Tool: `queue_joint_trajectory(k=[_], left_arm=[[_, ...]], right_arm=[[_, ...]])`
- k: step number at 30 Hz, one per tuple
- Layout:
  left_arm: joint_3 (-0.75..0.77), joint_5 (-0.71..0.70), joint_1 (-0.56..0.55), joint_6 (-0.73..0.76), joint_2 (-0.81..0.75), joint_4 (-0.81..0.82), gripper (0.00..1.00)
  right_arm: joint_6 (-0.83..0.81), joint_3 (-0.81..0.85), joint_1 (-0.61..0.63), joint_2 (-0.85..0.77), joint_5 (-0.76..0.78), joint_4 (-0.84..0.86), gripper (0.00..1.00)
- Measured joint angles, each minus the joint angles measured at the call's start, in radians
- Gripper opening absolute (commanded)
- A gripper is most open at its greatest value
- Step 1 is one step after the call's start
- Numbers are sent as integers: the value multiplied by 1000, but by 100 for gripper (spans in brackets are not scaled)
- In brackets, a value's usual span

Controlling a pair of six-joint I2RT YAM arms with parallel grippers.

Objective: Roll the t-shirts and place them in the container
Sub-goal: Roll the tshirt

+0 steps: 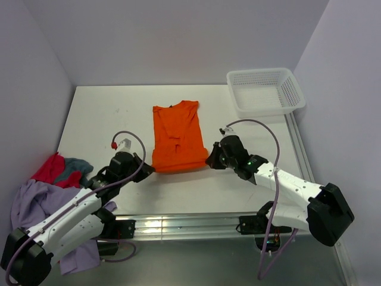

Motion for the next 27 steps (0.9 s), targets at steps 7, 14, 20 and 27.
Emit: queue_joint_trajectory(k=[7,14,20,27], left_arm=[[154,-24,0,43,113,-55,0],[229,-14,50,108,217,-85,0],[295,12,151,173,254,-92,0],[372,63,209,228,374,-66,0]], right_arm=[[-68,143,-12,93,-6,-57,0],[-108,265,-47,191,-39,-109,0],[-126,344,-57,237,-65,-139,0],[-149,445,-93,330,-100,-165,0]])
